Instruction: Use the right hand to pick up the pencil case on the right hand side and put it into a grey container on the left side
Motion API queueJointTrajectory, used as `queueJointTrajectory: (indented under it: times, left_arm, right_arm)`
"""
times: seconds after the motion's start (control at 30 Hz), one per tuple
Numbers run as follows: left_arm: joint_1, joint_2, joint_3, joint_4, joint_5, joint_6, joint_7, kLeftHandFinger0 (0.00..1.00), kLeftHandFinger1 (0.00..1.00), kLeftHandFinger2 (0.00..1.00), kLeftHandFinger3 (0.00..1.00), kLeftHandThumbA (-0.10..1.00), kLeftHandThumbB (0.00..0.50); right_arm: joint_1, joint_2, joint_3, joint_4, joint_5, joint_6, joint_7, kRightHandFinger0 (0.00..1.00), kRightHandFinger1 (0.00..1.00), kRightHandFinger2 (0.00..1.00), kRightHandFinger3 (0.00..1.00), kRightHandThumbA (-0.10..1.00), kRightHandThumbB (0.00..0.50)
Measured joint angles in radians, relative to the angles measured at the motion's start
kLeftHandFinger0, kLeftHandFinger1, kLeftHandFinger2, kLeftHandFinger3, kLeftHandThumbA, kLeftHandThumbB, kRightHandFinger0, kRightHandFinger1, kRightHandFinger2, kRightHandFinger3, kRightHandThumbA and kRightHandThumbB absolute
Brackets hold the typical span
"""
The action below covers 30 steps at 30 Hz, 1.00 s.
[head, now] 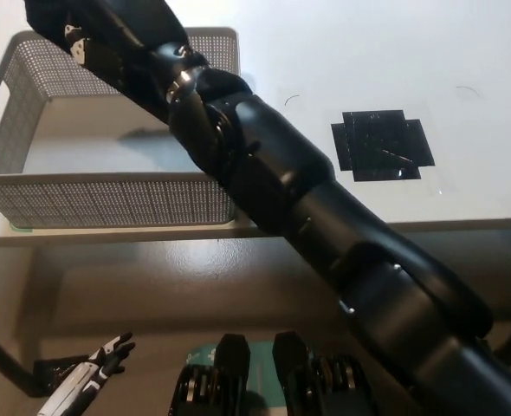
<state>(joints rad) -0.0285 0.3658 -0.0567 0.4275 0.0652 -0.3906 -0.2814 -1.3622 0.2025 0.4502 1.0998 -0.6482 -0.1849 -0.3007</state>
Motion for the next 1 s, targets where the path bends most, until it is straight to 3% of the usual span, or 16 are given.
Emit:
queueJointTrajectory:
  times: [0.07,0.1,0.13,0.17,0.27,0.3,0.33,0.73,0.93,1.0]
  left_arm:
    - [0.000,0.001,-0.003,-0.002,0.002,0.000,0.000,0.97,1.00,1.00,1.00,1.00,0.313]
    - [0.000,0.002,-0.006,-0.003,0.006,0.000,0.000,0.97,1.00,1.00,1.00,1.00,0.308]
    - [0.000,0.004,-0.010,-0.004,0.008,0.000,-0.001,0.97,1.00,1.00,1.00,1.00,0.307]
    - [-0.001,0.006,-0.011,-0.006,0.010,0.000,-0.001,0.97,1.00,1.00,1.00,1.00,0.308]
    - [-0.003,0.014,-0.016,-0.015,0.014,0.000,-0.001,0.98,1.00,1.00,1.00,1.00,0.308]
    - [-0.004,0.016,-0.016,-0.017,0.015,0.000,-0.002,0.97,1.00,1.00,1.00,1.00,0.310]
    - [-0.005,0.016,-0.017,-0.020,0.018,0.000,-0.001,0.96,1.00,1.00,1.00,1.00,0.310]
    - [-0.022,0.020,-0.028,-0.034,0.055,0.000,0.000,0.96,1.00,1.00,1.00,1.00,0.317]
    - [-0.022,0.020,-0.030,-0.034,0.063,0.001,0.000,0.97,1.00,1.00,1.00,1.00,0.311]
    - [-0.022,0.019,-0.030,-0.033,0.063,0.001,-0.001,0.96,1.00,1.00,1.00,1.00,0.307]
  right_arm:
    - [-0.003,0.007,0.003,0.037,0.000,-0.002,-0.012,0.00,0.33,0.75,0.74,-0.10,0.197]
    - [-0.003,0.010,0.003,0.057,0.000,-0.004,-0.019,0.59,0.99,1.00,1.00,0.39,0.219]
    - [-0.003,0.011,0.003,0.073,0.001,-0.003,-0.021,0.84,1.00,1.00,1.00,0.40,0.226]
    - [-0.003,0.011,0.003,0.082,0.001,0.000,-0.021,1.00,1.00,1.00,1.00,0.63,0.279]
    - [-0.003,0.007,0.003,0.105,0.006,0.019,0.015,1.00,1.00,1.00,1.00,0.64,0.287]
    - [-0.003,0.006,0.003,0.108,0.006,0.022,0.024,1.00,1.00,1.00,1.00,0.97,0.396]
    - [-0.003,0.005,0.003,0.109,0.007,0.028,0.036,1.00,1.00,1.00,1.00,1.00,0.414]
    - [0.024,-0.042,0.007,0.041,0.007,0.087,0.170,1.00,1.00,1.00,1.00,1.00,0.430]
    - [0.080,-0.072,0.007,-0.080,0.007,0.114,0.211,1.00,1.00,1.00,1.00,1.00,0.387]
    - [0.107,-0.086,0.004,-0.140,0.008,0.121,0.221,1.00,1.00,1.00,1.00,1.00,0.401]
